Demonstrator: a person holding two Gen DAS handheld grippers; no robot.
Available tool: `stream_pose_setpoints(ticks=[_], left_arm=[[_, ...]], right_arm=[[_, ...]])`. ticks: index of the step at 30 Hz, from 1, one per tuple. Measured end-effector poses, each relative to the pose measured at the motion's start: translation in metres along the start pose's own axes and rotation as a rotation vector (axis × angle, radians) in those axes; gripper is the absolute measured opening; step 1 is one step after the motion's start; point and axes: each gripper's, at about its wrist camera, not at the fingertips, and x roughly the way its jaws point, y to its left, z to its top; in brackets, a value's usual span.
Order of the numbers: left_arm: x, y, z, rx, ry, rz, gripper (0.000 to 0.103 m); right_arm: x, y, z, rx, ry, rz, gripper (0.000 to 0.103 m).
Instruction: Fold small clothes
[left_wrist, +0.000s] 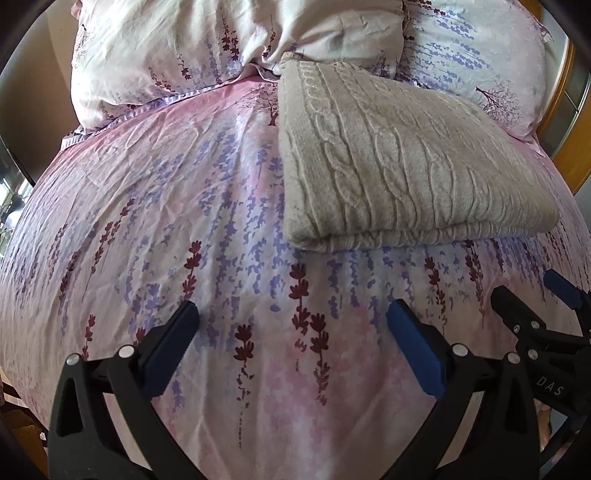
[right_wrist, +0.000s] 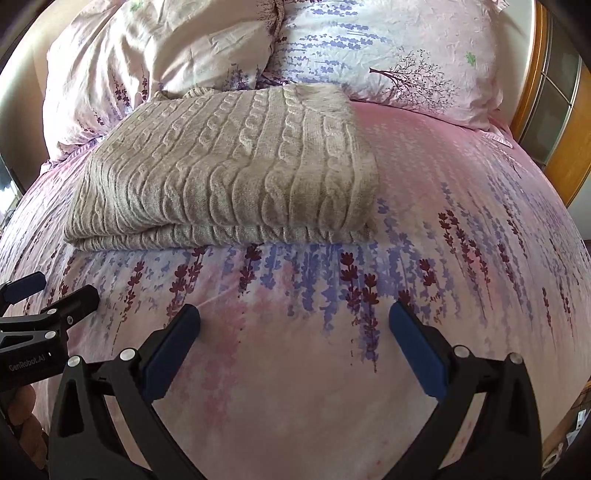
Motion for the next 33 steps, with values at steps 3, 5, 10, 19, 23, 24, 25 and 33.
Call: stream_pose_setpoints(ticks=[3,5,10,19,23,24,25,33], left_arm=[[-0.0002,-0.0002,0.0003,-0.001,0.001,0.001,0.101],[-0.0001,0.0002,0.0007,-0.001,0.002,0.001,0.101],[0.0001,0.0004,0.0008,-0.003,0.006,0.002,0.101],[-0.0006,0.0014,0.0002,-0.002,-0.004,0.002,0.101],[-0.0007,0.0013,-0.0001,-0.002,-0.004,0.001,0.101],[-0.0008,0.0014,-0.0003,-0.002,-0.004,0.001,0.101],[-0.0007,0.0012,0.0,-0.001,-0.003,0.001,0.101],[-0.0034,0.0015,-0.0023,-0.013,-0.005,0.008,0.101]], right_arm=[[-0.0001,-0.0001,0.0,-0.001,-0.001,0.0,0.102],[-0.0002,0.0,0.0,-0.001,-0.001,0.0,0.102],[-0.0003,-0.0004,-0.0001,0.0,0.0,-0.001,0.102],[-0.0003,-0.0004,0.0001,0.002,-0.001,-0.003,0.102],[-0.0004,-0.0002,0.0,0.003,-0.001,-0.003,0.102],[-0.0004,-0.0002,0.0,0.003,-0.001,-0.003,0.102],[-0.0004,-0.0002,0.0001,0.003,-0.001,-0.003,0.102],[-0.0004,-0.0003,0.0001,0.002,-0.001,-0.003,0.102]])
